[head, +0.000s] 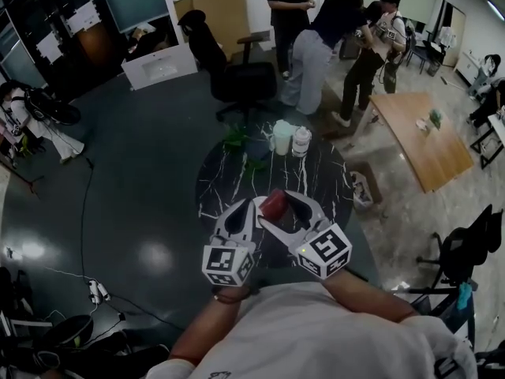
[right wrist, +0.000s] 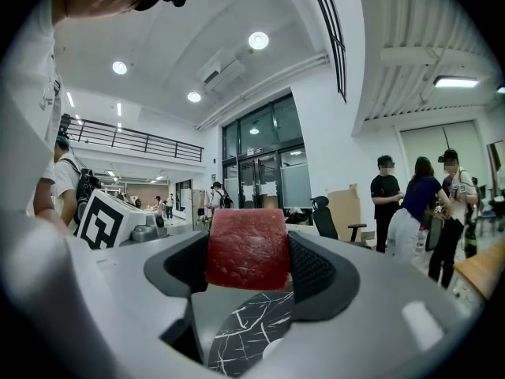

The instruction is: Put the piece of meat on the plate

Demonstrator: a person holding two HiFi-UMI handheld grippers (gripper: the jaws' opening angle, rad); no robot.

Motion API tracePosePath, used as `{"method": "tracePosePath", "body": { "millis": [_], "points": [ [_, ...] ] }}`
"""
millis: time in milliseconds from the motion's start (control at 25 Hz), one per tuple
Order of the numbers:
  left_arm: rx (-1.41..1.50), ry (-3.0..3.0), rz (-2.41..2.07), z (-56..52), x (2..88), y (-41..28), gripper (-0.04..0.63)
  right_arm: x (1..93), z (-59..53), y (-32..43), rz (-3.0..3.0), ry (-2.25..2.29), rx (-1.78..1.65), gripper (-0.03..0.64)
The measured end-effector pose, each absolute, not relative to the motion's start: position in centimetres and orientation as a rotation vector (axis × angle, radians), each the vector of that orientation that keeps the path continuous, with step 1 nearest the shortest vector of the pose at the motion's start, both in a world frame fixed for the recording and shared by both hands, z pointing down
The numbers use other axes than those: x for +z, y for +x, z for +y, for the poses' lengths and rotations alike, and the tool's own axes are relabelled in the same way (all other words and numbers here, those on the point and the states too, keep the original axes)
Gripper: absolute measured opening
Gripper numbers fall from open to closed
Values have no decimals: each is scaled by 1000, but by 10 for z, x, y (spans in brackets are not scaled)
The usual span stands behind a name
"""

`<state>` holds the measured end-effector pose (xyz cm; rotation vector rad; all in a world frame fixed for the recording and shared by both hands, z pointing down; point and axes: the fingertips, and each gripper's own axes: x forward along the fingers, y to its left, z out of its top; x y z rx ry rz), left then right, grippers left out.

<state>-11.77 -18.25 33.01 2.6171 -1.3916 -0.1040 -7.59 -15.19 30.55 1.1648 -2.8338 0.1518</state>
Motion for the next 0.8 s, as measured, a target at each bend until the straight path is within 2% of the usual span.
{"method": "tracePosePath", "body": {
  "millis": [800],
  "points": [
    [-91, 2611, -1392, -190, 338, -141, 6, 312, -166, -96, -2840, 1145, 170, 298]
  ]
}}
